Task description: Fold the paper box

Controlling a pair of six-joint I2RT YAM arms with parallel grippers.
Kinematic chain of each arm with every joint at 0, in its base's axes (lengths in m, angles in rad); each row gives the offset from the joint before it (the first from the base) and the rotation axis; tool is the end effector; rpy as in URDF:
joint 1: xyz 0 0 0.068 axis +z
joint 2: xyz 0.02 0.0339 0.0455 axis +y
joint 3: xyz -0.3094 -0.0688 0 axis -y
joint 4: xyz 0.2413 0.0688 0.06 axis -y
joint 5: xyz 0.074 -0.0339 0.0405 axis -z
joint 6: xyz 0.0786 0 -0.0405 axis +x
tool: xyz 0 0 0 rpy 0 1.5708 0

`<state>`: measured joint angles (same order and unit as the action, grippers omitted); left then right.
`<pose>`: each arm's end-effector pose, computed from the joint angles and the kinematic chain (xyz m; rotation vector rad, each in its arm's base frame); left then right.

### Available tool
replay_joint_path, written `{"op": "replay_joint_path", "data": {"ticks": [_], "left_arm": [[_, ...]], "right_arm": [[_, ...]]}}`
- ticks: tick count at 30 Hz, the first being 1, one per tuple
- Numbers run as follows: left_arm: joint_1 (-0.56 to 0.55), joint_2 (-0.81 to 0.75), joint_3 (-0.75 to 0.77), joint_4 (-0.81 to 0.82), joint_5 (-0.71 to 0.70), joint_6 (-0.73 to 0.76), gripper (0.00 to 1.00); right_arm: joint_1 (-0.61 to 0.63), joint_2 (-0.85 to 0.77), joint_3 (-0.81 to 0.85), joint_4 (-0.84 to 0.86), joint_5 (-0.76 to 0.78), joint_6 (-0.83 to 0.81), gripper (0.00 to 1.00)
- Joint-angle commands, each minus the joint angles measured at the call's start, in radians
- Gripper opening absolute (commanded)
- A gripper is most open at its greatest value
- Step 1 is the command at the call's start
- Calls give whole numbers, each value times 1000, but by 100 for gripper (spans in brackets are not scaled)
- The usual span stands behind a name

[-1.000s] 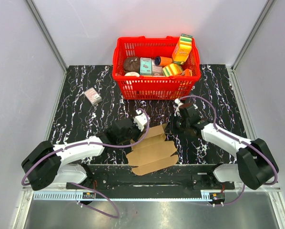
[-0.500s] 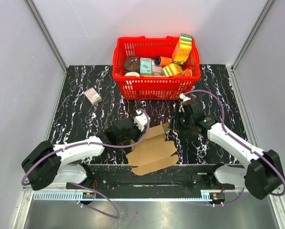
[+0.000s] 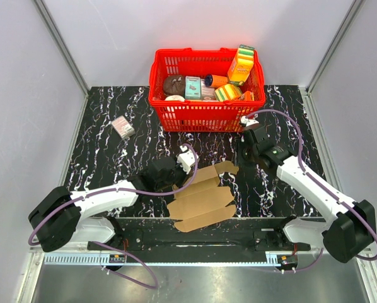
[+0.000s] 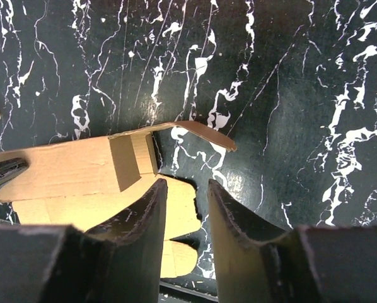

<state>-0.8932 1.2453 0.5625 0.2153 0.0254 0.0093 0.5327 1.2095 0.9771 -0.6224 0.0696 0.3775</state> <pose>0.1754 -0.2212 0.2322 0.9251 1.8716 -0.5735 0.2261 0.1270 0.2908 -0.1581 2.4447 0.3262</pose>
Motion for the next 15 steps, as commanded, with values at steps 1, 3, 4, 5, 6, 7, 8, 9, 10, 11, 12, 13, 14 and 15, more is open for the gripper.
{"op": "replay_joint_path", "data": {"ticks": [1, 3, 4, 5, 6, 7, 8, 9, 10, 11, 12, 13, 14, 15], "left_arm": [[-6, 2, 10, -8, -2, -6, 0], [-6, 0, 10, -10, -2, -6, 0], [-6, 2, 10, -8, -1, -6, 0], [-6, 0, 10, -10, -2, -6, 0], [-6, 0, 10, -10, -2, -6, 0], [-6, 0, 10, -10, -4, -8, 0], [-6, 0, 10, -8, -4, -6, 0], [-6, -1, 10, -8, -4, -6, 0], [-6, 0, 10, -10, -4, -6, 0], [-7, -1, 10, -8, -2, -6, 0], [-7, 0, 10, -7, -4, -6, 0], [-6, 0, 10, -8, -5, -6, 0], [-6, 2, 10, -8, -4, -6, 0], [-6, 2, 10, -8, -4, -6, 0]], "right_arm": [[-2, -14, 18, 27, 47, -73, 38], [-2, 4, 52, 18, 41, -159, 44], [-2, 15, 66, 6, 32, -195, 46], [-2, 42, 80, -6, 19, -268, 48], [-5, 56, 110, -34, 7, -297, 50], [-8, 70, 126, -46, 6, -324, 50], [-11, 96, 136, -60, 1, -368, 51], [-14, 107, 156, -74, -25, -396, 51], [-23, 113, 161, -74, -48, -422, 52], [-28, 128, 164, -69, -66, -463, 52], [-31, 134, 166, -68, -121, -483, 53], [-39, 140, 164, -60, -142, -503, 54], [-40, 154, 160, -51, -157, -543, 54], [-40, 160, 155, -50, -172, -560, 54]]}}
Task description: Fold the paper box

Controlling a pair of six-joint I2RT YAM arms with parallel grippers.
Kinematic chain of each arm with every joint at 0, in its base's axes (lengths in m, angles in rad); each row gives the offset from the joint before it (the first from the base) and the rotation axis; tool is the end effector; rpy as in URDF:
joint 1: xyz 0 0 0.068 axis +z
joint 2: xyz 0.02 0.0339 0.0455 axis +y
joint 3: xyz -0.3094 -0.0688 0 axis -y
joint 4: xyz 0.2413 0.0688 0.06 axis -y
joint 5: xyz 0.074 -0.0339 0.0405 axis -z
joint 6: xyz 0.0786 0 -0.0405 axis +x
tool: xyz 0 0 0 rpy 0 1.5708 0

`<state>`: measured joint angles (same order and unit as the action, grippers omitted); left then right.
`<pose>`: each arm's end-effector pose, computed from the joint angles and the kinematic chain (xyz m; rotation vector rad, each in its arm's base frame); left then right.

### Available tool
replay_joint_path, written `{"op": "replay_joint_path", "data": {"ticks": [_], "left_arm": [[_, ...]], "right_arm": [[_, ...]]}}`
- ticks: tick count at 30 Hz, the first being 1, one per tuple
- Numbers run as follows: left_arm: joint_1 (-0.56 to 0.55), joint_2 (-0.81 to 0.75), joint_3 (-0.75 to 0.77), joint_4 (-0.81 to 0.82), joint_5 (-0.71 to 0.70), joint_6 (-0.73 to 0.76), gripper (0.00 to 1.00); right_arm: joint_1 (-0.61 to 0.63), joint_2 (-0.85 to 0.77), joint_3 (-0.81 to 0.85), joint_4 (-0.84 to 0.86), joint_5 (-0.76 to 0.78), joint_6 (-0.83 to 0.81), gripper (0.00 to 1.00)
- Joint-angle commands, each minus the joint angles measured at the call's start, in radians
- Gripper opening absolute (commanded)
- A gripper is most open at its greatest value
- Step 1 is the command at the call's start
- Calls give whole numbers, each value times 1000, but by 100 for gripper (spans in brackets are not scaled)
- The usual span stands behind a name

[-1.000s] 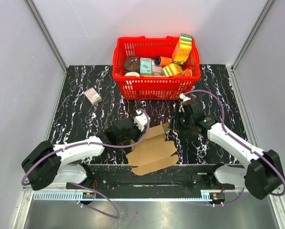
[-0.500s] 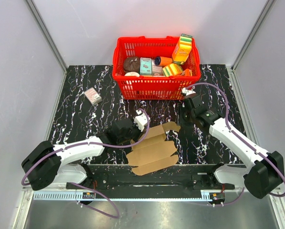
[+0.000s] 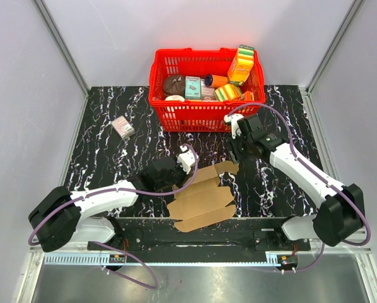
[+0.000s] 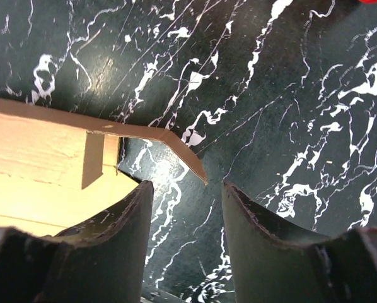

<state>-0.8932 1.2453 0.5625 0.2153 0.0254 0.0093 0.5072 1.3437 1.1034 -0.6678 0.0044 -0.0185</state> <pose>0.1754 -0.2212 0.2322 0.9251 1.8716 -0.5735 0.2562 0.1420 0.2955 -0.6452 2.4050 0.2019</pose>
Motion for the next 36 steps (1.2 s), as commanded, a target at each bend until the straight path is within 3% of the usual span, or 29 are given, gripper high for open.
{"op": "replay_joint_path", "data": {"ticks": [1, 15, 21, 24, 28, 36], "left_arm": [[-6, 2, 10, -8, -4, -5, 0], [-6, 0, 8, -7, -7, -6, 0], [-6, 3, 10, -7, -5, -6, 0], [-6, 5, 10, -5, -5, -6, 0], [-6, 5, 10, -5, -5, -6, 0], [-6, 5, 10, -7, -5, -6, 0]], "right_arm": [[-16, 35, 26, -3, -115, -197, 54], [-50, 158, 10, 57, -161, -247, 57], [-59, 186, 15, 50, -199, -238, 53], [-59, 187, 19, 33, -219, -233, 47], [-59, 201, 44, -22, -244, -219, 28], [-61, 192, 61, -67, -300, -163, 13]]}}
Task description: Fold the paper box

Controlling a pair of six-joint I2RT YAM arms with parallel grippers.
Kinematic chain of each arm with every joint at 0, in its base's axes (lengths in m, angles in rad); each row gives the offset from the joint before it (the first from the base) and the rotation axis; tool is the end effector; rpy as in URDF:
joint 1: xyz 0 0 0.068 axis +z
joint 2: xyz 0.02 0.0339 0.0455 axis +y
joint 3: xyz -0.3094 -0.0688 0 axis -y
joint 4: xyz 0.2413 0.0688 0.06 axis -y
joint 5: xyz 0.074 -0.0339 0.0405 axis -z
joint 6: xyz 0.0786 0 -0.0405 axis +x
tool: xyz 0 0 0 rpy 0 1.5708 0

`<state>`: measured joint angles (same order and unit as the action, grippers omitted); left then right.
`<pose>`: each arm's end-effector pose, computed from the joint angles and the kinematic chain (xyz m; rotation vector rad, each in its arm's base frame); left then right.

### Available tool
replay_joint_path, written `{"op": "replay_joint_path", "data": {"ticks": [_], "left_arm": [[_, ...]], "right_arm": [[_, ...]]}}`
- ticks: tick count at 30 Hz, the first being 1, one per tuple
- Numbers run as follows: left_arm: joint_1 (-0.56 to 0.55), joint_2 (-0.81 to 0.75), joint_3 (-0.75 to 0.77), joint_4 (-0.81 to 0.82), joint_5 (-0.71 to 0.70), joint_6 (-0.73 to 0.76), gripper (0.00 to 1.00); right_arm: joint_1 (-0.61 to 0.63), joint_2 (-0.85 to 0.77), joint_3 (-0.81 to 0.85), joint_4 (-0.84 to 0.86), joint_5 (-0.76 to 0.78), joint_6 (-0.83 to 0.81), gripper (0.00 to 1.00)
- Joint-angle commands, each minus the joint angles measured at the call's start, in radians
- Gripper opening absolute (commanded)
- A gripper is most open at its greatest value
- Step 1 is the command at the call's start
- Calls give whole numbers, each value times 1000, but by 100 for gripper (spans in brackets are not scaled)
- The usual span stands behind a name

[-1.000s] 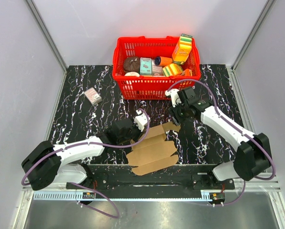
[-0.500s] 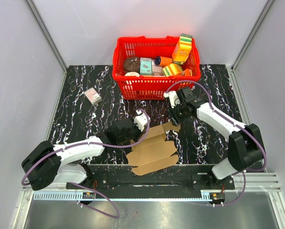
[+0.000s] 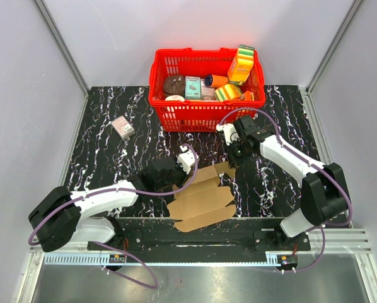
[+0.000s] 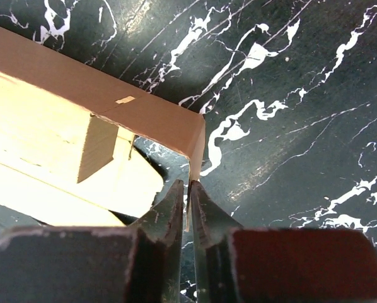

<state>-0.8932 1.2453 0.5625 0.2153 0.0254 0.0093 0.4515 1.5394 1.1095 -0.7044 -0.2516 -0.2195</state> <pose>0.1754 -0.2212 0.2322 0.9251 1.8716 -0.5735 0.2777 0.1564 0.2407 -0.9635 2.5326 0.4098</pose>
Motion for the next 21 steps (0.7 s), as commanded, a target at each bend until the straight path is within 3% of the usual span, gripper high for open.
{"op": "replay_joint_path", "data": {"ticks": [1, 7, 21], "left_arm": [[-6, 5, 10, -7, -4, -6, 0], [-6, 3, 11, -7, -4, -6, 0], [-6, 0, 11, -7, -1, -5, 0]], "right_arm": [[-5, -7, 61, -36, -52, 43, 12], [-4, -16, 96, -49, -69, 101, 1], [-4, 21, 119, -58, -110, 190, 0]]}}
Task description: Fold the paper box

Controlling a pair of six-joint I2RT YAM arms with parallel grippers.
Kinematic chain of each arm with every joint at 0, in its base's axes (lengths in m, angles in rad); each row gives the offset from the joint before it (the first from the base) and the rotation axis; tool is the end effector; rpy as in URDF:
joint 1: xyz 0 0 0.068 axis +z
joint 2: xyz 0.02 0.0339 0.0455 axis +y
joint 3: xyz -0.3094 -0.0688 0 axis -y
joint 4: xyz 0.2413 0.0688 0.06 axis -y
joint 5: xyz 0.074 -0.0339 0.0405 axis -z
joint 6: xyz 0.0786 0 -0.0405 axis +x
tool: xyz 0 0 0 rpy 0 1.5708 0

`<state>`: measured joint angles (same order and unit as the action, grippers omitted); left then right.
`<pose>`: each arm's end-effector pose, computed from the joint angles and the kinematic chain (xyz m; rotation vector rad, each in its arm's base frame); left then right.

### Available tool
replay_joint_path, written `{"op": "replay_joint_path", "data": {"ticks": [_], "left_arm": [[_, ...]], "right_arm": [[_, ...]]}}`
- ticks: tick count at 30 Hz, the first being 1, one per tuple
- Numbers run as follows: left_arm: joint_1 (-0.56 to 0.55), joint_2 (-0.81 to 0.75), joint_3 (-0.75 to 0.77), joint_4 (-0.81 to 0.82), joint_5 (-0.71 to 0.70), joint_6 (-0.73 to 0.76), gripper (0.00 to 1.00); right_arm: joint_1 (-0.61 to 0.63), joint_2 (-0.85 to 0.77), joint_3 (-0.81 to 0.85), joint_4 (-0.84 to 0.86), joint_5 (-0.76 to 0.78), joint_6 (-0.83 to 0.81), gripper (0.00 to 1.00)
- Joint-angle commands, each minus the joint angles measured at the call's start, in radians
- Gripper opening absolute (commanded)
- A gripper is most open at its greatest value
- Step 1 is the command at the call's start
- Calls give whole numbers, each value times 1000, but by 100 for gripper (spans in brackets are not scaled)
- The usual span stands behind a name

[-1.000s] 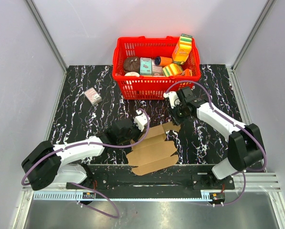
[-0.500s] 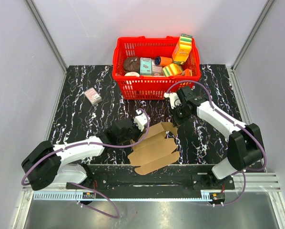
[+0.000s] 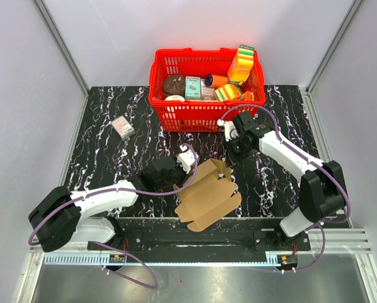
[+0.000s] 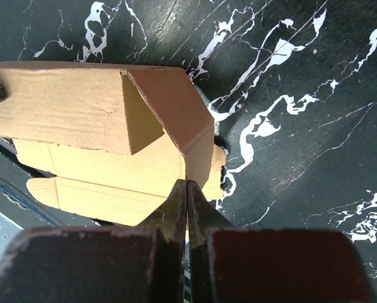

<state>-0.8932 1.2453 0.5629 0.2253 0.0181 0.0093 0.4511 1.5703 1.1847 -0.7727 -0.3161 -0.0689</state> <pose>0.1764 -0.2214 0.2337 0.9159 1.8632 -0.5698 0.2824 0.1639 0.2515 -0.7949 2.6316 0.5391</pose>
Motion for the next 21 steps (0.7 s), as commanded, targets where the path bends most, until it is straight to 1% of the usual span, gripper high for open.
{"op": "replay_joint_path", "data": {"ticks": [1, 11, 21], "left_arm": [[-6, 0, 11, -18, 8, -6, 0], [-6, 0, 11, -17, 9, -6, 0], [-6, 0, 11, -17, 14, -6, 0]], "right_arm": [[-3, -10, 44, 9, -55, 40, 0], [-2, -39, 0, 15, -98, 64, 0], [9, -124, -123, 65, -104, 116, 0]]}}
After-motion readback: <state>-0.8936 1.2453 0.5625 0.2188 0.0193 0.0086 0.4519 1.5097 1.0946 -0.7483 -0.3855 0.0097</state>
